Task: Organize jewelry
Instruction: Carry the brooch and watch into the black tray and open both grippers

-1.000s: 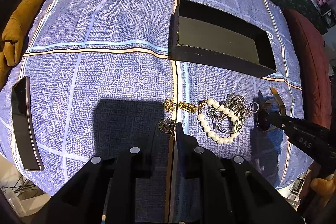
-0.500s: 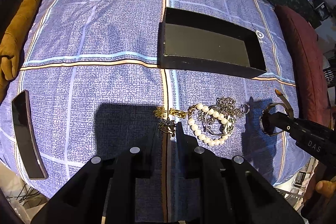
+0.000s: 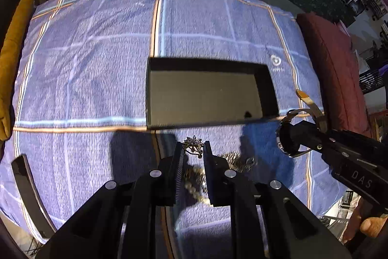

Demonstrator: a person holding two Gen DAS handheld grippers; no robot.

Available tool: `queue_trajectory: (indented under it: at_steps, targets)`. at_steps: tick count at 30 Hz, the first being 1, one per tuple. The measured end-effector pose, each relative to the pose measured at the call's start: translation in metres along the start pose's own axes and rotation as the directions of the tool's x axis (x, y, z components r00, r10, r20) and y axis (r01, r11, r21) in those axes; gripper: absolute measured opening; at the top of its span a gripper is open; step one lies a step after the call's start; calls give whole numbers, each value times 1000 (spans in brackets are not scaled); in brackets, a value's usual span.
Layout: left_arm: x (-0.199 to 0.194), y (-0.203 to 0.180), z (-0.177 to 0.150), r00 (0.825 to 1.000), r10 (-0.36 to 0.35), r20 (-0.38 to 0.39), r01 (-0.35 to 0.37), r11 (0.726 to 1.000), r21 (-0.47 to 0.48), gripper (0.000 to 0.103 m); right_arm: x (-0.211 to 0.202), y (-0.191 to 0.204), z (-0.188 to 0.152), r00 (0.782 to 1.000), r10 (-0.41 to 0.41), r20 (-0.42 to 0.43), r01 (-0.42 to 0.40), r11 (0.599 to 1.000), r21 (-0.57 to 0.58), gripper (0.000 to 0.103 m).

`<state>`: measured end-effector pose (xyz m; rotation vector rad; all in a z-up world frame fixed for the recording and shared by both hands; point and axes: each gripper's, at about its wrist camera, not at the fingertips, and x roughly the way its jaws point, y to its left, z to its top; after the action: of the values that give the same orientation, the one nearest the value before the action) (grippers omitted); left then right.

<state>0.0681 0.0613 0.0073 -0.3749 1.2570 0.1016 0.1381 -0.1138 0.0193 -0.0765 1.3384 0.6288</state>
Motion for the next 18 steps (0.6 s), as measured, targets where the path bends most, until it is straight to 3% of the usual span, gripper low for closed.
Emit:
queue_trajectory:
  at_steps: [5, 10, 11, 12, 13, 14, 18]
  targets:
    - [12, -7, 41, 999, 15, 31, -16, 999, 32, 16, 27, 4, 39, 1000, -15, -19, 14, 999, -44, 19]
    - [38, -1, 57, 999, 51, -14, -51, 998, 31, 18, 64, -6, 48, 995, -34, -97, 30, 999, -44, 19]
    - [42, 0, 58, 998, 57, -22, -56, 998, 35, 22, 66, -7, 48, 994, -51, -101, 46, 998, -49, 20]
    - [44, 0, 58, 997, 74, -25, -73, 996, 42, 32, 66, -8, 48, 993, -67, -94, 62, 997, -55, 23]
    - [43, 1, 58, 995, 94, -19, -93, 995, 45, 44, 64, -9, 47, 993, -84, -84, 79, 995, -61, 39]
    - [41, 3, 56, 995, 100, -10, -99, 994, 44, 48, 61, -11, 46, 993, -91, -74, 86, 994, -61, 46]
    - [27, 12, 41, 992, 126, 3, -126, 991, 42, 72, 47, -18, 29, 995, -84, -57, 81, 995, -51, 49]
